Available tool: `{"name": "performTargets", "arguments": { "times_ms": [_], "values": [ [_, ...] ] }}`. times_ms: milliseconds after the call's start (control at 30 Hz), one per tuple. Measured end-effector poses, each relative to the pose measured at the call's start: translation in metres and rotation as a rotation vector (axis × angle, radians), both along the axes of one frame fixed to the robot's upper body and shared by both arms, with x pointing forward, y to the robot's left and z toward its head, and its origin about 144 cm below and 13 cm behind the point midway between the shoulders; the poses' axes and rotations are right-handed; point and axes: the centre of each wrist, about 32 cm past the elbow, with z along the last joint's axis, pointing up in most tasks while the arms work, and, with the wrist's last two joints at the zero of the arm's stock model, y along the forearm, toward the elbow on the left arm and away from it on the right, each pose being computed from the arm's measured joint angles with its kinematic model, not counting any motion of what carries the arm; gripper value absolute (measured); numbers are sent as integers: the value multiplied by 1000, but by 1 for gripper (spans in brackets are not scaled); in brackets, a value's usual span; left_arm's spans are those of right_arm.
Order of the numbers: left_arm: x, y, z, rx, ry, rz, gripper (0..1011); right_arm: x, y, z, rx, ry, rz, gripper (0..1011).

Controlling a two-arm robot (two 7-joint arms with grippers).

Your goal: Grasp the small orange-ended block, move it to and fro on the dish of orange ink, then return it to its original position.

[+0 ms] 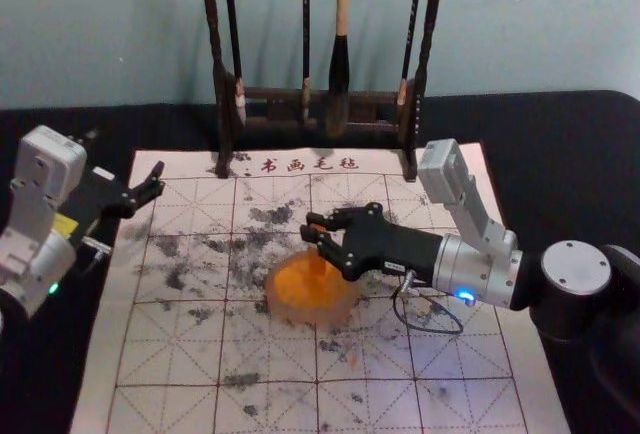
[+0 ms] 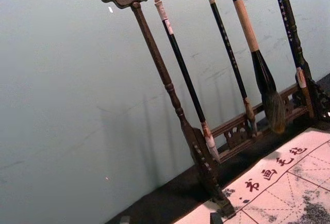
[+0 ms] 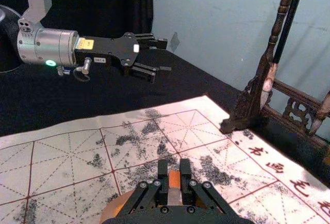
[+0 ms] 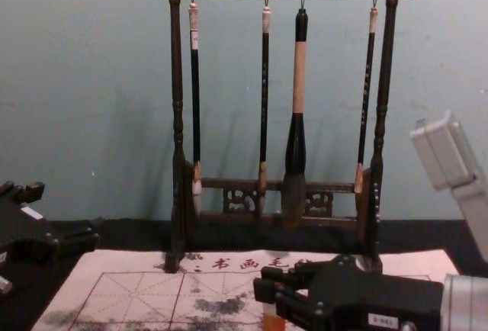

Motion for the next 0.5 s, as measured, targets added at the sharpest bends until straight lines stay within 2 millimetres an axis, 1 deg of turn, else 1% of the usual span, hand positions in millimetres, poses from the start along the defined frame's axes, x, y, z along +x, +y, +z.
{"name": "performTargets", "arguments": {
  "times_ms": [500],
  "values": [
    [0, 0, 0, 0, 0, 0, 1001, -2, -4, 0, 4, 1, -1, 136]
  ]
}}
